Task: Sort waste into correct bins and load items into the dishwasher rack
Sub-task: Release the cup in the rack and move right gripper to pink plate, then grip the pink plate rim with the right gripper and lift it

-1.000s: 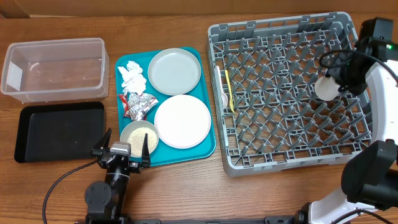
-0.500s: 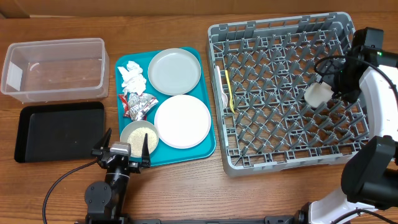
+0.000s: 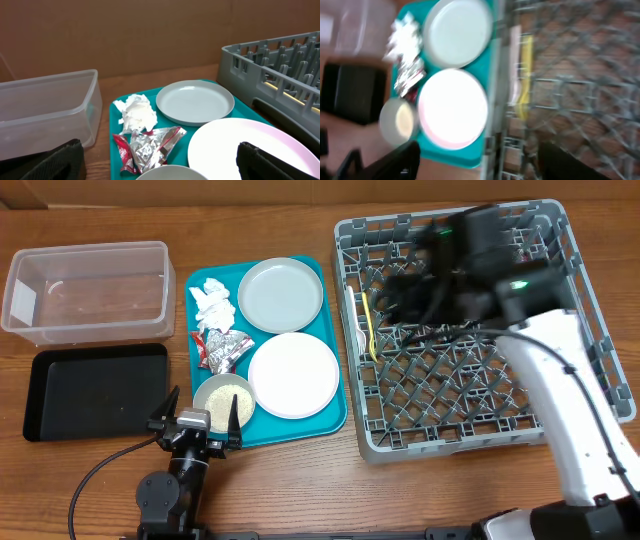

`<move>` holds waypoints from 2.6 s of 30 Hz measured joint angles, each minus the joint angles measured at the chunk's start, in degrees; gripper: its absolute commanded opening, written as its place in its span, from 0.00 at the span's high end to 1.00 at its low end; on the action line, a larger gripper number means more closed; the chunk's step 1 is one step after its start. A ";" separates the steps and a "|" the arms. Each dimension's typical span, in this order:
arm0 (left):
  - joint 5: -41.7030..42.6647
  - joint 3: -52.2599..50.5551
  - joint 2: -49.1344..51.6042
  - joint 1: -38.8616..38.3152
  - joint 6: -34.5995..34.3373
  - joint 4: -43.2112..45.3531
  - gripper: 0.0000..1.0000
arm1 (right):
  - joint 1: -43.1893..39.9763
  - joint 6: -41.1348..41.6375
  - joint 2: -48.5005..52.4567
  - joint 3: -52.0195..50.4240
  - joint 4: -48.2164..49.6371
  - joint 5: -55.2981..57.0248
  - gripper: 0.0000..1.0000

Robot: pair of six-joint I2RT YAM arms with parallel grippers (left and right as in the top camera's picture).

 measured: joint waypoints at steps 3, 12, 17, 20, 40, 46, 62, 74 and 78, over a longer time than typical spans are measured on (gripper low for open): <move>0.00 0.00 0.00 0.00 0.00 0.00 0.00 | 7.23 0.31 3.39 -0.07 1.01 0.76 0.36; 0.00 0.00 0.00 0.00 -0.02 0.00 0.00 | 19.19 0.66 21.07 -0.98 3.67 4.96 0.39; 0.00 0.00 0.00 0.00 -0.02 0.00 0.00 | 19.26 -2.38 24.09 -1.11 12.13 8.85 0.37; 0.02 0.00 0.00 0.00 -0.02 0.00 0.00 | 19.28 -6.78 25.94 -1.11 15.50 9.64 0.38; 0.00 0.00 0.00 0.00 -0.02 0.00 0.00 | 19.23 -23.02 32.83 -1.14 24.15 17.20 0.45; 0.02 0.00 0.00 0.00 -0.02 0.00 0.00 | 19.26 -24.65 34.38 -1.14 24.57 18.16 0.54; 0.00 0.00 0.00 0.00 -0.02 0.00 0.00 | 19.30 -25.38 35.80 -1.11 24.85 25.24 0.92; 0.00 0.00 0.00 0.00 0.00 0.00 0.00 | 19.30 -25.68 35.56 0.31 22.10 27.58 0.96; 0.02 0.00 0.00 0.00 -0.02 0.00 0.00 | 19.28 -26.40 35.50 0.52 19.71 28.09 0.96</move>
